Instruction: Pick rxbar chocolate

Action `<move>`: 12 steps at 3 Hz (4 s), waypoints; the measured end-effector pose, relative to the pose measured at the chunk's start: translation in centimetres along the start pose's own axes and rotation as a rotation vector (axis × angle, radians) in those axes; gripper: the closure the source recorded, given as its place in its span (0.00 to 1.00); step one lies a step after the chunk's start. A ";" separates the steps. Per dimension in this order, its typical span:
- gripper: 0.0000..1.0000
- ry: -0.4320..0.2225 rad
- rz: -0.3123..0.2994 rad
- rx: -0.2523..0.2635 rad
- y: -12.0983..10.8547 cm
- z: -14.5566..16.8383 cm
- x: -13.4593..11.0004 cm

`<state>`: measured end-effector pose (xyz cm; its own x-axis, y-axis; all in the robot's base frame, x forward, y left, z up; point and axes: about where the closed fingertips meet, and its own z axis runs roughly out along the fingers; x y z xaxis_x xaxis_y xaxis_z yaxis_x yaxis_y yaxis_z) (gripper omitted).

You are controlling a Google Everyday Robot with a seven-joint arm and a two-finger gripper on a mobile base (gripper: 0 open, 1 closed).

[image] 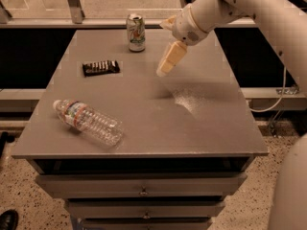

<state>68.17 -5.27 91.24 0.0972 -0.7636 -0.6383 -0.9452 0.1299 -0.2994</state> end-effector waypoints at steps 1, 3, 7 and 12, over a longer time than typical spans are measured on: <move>0.00 -0.090 0.040 -0.040 -1.6 3.3 -2.0; 0.00 -0.186 0.158 -0.189 0.4 8.7 -8.4; 0.03 -0.220 0.143 -0.266 2.8 17.7 -11.9; 1.00 -0.198 0.088 -0.297 3.9 9.3 -12.5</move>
Offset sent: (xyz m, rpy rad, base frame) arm 0.0274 0.1212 0.0033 0.2403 0.2217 0.0549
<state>66.22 10.65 91.45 0.0422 -0.6170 -0.7859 -0.9991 -0.0217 -0.0366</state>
